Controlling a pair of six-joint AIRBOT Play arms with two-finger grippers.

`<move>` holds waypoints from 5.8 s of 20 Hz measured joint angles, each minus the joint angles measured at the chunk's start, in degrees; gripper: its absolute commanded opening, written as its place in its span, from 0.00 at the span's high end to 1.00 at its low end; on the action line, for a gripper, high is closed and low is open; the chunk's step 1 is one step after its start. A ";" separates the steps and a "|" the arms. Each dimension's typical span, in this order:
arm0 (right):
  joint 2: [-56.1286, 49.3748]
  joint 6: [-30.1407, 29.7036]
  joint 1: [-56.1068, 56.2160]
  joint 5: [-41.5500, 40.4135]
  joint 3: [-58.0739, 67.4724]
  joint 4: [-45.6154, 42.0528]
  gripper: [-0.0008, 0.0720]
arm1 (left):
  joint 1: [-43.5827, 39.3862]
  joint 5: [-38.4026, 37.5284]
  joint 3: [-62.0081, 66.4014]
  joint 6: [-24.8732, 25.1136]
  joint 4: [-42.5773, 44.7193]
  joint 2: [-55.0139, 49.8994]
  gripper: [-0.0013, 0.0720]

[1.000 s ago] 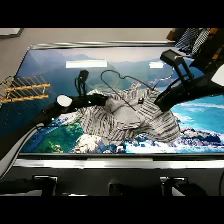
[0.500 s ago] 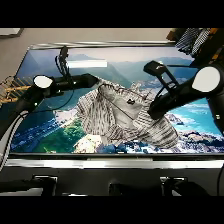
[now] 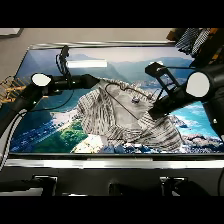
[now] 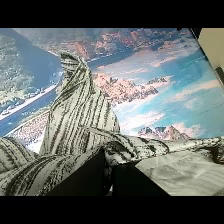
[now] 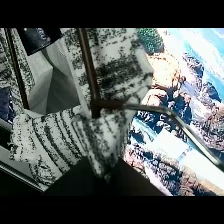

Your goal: Fold the clothes and pants, and hang the long-sleeved shirts on hangers.

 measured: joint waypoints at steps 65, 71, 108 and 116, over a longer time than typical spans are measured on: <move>-8.55 -41.31 12.00 -22.82 3.54 9.07 0.96 | 7.48 -27.26 -4.63 35.08 18.58 19.37 0.01; -9.18 -46.51 12.00 -24.74 3.54 11.43 0.96 | 7.50 -29.22 -4.68 38.73 17.55 16.37 0.01; -2.49 -39.34 -14.25 -21.64 1.42 21.44 0.09 | 3.85 -30.75 -4.70 39.93 13.44 14.73 0.96; -11.30 -50.80 -15.39 -16.44 1.07 31.23 0.26 | 3.65 -30.75 -4.70 39.93 13.44 14.78 0.96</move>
